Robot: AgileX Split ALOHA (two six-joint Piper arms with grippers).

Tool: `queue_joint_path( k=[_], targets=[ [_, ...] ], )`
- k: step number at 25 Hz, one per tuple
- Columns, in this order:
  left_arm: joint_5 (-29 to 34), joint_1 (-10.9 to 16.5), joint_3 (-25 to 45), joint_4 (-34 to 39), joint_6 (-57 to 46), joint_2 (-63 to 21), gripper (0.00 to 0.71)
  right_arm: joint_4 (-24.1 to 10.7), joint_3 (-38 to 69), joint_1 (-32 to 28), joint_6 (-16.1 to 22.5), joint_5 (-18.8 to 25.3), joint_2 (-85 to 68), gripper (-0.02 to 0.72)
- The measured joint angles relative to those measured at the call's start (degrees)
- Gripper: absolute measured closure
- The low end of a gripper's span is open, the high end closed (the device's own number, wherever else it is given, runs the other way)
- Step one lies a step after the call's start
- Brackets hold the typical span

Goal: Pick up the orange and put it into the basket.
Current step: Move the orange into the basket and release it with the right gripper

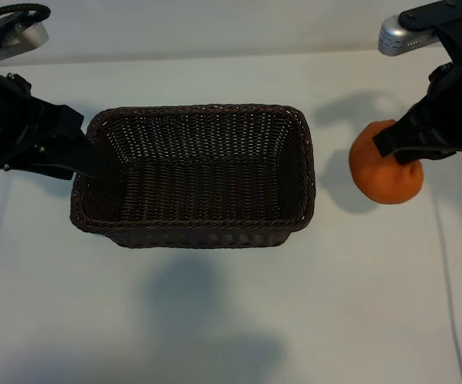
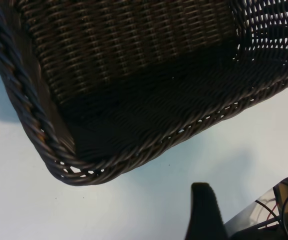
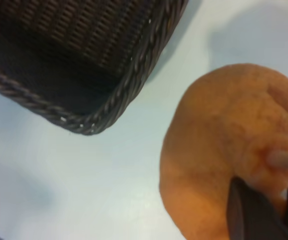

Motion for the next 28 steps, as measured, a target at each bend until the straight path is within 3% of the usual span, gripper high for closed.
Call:
queue_joint_path(
  k=[10, 22, 28],
  targets=[
    [0.0, 0.0, 0.0, 0.0, 0.0, 0.0, 0.217, 0.5, 0.0, 0.0, 0.5, 0.1, 0.0, 0.639],
    [0.2, 0.0, 0.0, 0.0, 0.4, 0.0, 0.217, 6.3, -1.5, 0.2, 0.0, -0.6, 0.2, 0.639],
    [0.2, 0.0, 0.0, 0.0, 0.4, 0.0, 0.217, 6.9, -8.1, 5.9, 0.1, -0.8, 4.7, 0.639]
  ],
)
